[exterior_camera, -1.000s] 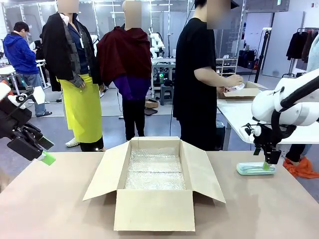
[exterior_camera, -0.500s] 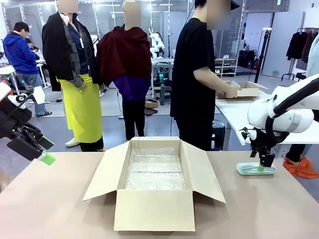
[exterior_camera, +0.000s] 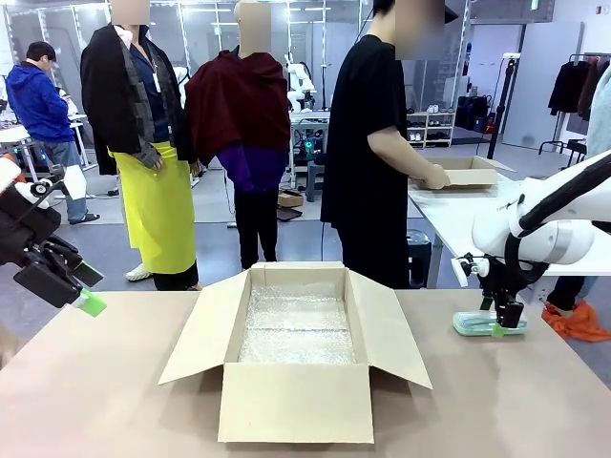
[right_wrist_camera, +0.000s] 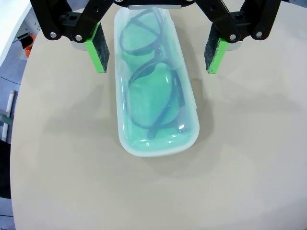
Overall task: Pack the glasses set securely to prepare it for shipping.
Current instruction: Place the Glasses case inside the Package Box.
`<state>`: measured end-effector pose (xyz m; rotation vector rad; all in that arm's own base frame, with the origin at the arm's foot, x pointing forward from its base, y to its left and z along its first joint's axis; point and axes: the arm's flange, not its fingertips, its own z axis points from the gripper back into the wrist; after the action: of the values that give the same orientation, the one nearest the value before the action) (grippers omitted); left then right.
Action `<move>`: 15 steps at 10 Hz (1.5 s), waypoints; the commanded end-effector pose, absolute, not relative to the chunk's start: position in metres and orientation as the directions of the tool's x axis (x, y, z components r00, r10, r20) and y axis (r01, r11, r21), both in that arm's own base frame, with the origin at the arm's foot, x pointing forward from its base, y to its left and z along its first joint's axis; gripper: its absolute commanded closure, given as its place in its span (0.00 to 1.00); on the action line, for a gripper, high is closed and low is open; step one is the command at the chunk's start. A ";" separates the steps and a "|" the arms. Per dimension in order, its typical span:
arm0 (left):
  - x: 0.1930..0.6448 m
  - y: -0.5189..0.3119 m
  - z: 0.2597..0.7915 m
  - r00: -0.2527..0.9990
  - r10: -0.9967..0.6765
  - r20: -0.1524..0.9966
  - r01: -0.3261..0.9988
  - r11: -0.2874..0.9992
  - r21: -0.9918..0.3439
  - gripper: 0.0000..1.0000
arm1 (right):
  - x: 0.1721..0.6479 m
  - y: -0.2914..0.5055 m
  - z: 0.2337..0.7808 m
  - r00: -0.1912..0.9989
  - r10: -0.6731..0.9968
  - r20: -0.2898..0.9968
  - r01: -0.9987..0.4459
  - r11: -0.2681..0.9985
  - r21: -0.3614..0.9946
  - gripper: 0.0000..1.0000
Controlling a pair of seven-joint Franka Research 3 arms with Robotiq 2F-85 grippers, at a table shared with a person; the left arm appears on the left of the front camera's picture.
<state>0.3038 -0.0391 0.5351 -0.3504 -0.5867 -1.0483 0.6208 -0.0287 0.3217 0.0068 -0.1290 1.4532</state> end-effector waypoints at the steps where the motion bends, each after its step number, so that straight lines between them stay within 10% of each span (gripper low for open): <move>1: 0.302 -0.039 0.537 0.361 -0.701 0.615 0.892 0.452 -0.009 0.00 | 0.631 -0.026 0.319 0.138 0.988 0.065 -0.986 0.143 -0.085 0.00; 3: 0.302 -0.039 0.537 0.361 -0.701 0.615 0.892 0.452 -0.009 0.00 | 0.632 -0.026 0.315 0.140 0.988 0.068 -0.986 0.145 -0.077 0.04; 8: 0.302 -0.039 0.537 0.361 -0.701 0.615 0.892 0.452 -0.009 0.00 | 0.633 -0.029 0.317 0.146 0.987 0.069 -0.986 0.151 -0.075 0.55; 15: 0.302 -0.039 0.537 0.361 -0.701 0.615 0.892 0.452 -0.009 0.00 | 0.604 0.008 0.433 0.150 0.989 0.015 -0.989 0.150 -0.004 0.55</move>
<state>0.3038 -0.0392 0.5351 -0.3502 -0.5866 -1.0482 0.6107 -0.0057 0.4102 0.0343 -0.0711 1.4300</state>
